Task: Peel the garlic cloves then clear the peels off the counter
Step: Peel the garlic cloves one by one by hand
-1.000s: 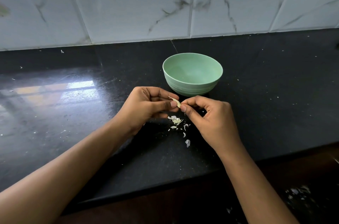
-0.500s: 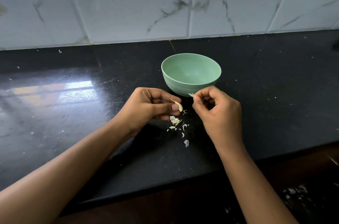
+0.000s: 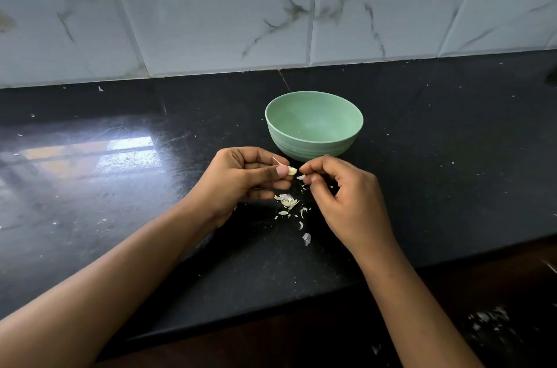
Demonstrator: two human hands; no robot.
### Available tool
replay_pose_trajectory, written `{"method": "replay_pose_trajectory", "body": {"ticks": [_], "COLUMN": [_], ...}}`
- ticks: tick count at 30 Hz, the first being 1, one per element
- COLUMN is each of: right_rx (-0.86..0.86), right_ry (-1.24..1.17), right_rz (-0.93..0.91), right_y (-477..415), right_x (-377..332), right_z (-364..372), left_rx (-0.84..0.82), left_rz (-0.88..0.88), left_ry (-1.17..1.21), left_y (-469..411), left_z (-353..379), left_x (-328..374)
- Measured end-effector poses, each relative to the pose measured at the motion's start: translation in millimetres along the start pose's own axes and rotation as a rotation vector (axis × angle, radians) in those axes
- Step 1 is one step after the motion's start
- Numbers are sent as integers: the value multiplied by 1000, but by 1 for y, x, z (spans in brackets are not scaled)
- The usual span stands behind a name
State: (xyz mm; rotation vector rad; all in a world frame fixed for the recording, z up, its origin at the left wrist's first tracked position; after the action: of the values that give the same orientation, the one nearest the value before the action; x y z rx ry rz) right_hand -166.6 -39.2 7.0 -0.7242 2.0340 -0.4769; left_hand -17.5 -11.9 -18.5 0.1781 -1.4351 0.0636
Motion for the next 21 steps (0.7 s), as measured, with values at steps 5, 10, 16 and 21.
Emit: {"method": "replay_pose_trajectory", "body": {"ticks": [5,10,16,21], "right_rx": [23,61,166,169], "right_ry": [-12,-80,-93,-46], "right_rz": [-8,-129,-182,-189], "right_y": [-1,-1,1,2], "right_x": [-1,-16,-21,-23], "right_z": [-3,-7,-19,-19], "left_rx": [11,-15,-29,-28], "left_rz": [-16,-19,-2,-2], "left_ry": [30,54,76,65], "left_y": [0,0,2,2], "left_z": [-1,3,6,5], "left_x": [-1,-2,2,2]}}
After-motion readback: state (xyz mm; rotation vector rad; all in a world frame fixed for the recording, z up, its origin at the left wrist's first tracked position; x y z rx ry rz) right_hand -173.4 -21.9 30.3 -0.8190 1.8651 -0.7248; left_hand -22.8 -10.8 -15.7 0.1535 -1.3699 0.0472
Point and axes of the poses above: each hand's wrist, its own y-axis away from the middle knuckle, its own z-axis out of the palm, x = y × z, the point moved 9 cm from there along -y, towards the middle knuckle, and after that the axes turned 4 degrees about y, right-handed, at the moved point
